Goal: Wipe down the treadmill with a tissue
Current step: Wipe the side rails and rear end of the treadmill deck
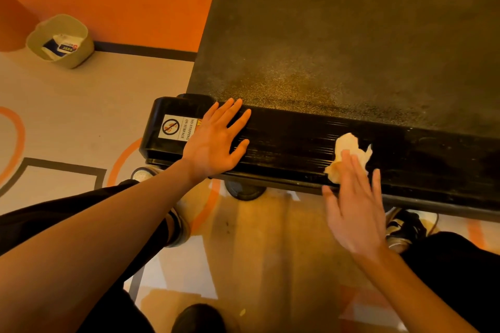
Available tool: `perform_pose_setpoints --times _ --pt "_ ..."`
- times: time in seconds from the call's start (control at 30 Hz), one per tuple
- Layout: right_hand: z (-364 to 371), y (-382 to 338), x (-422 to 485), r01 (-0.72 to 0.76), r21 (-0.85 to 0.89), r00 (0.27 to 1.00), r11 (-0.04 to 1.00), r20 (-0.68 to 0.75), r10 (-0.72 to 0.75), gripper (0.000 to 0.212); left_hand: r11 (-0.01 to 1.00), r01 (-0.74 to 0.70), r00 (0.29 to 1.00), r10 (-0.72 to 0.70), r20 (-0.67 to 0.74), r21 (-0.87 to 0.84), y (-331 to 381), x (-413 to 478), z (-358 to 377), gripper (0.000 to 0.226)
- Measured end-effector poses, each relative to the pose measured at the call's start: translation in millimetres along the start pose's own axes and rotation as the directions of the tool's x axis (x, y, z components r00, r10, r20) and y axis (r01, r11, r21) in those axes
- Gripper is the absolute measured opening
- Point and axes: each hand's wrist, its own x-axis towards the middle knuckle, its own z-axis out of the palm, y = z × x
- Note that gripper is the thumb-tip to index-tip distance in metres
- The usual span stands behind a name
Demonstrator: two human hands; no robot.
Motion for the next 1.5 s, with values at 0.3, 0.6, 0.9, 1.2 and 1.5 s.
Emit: perform_pose_setpoints --times 0.3,0.6,0.9,1.2,1.5 --pt "24.7 -80.4 21.5 0.155 0.064 0.988 0.986 0.006 -0.155 0.067 1.000 0.008 1.000 -0.008 0.014 -0.009 0.6 -0.5 0.4 0.068" --pt "15.7 -44.0 14.4 -0.054 0.096 0.997 0.994 -0.054 0.059 0.063 1.000 0.001 1.000 -0.001 -0.009 0.002 -0.5 -0.7 1.4 0.067" --pt "-5.1 -17.4 16.3 -0.048 0.034 0.999 0.998 -0.023 0.049 0.062 1.000 0.000 1.000 0.000 0.010 0.022 -1.6 0.6 2.7 0.069" --pt "13.5 -71.1 56.0 0.097 0.059 0.994 0.994 0.049 -0.100 0.064 1.000 -0.006 1.000 0.006 -0.004 -0.004 -1.5 -0.2 1.9 0.068" --pt "8.6 -47.9 39.2 0.012 0.114 1.000 0.993 -0.021 -0.009 0.066 1.000 -0.010 1.000 0.010 -0.016 -0.019 -1.1 -0.7 2.6 0.067"
